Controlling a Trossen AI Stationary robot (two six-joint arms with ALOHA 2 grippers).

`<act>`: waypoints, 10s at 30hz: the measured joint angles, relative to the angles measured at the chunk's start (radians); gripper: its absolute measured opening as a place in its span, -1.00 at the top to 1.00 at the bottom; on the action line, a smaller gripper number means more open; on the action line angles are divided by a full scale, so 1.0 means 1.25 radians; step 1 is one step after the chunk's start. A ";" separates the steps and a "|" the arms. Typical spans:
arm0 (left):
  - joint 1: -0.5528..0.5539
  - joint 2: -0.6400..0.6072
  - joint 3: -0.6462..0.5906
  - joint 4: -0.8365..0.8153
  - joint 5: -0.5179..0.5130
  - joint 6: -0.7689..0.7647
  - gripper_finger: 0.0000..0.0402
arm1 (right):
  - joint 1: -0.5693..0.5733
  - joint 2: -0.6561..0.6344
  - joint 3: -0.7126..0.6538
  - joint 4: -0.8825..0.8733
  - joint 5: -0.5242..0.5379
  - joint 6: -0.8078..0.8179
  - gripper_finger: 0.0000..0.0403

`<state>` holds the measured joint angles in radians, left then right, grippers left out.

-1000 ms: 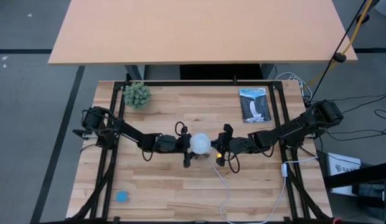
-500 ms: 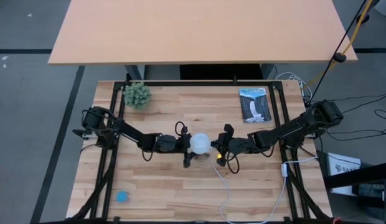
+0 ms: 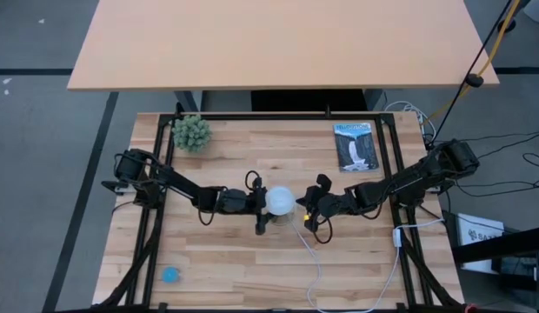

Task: Screw lightbulb
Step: Insert the white lightbulb into the desk lamp

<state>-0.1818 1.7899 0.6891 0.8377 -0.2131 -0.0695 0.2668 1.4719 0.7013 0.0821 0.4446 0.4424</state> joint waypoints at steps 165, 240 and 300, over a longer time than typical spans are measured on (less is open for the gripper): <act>0.004 -0.086 0.000 -0.119 -0.001 -0.041 -0.23 | -0.039 0.190 -0.150 0.670 -0.312 -0.076 1.00; 0.161 -0.086 0.000 -0.191 -0.025 -0.063 -0.23 | -0.727 0.229 0.491 -0.450 -0.129 -0.170 0.33; 0.159 -0.086 0.000 -0.251 -0.001 -0.093 -0.23 | -0.635 0.309 0.507 -1.146 -0.238 -0.273 0.34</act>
<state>0.0166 1.6825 0.6891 0.5236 -0.2147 -0.1856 -0.5270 1.8577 1.3348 -1.3500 0.1475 0.1007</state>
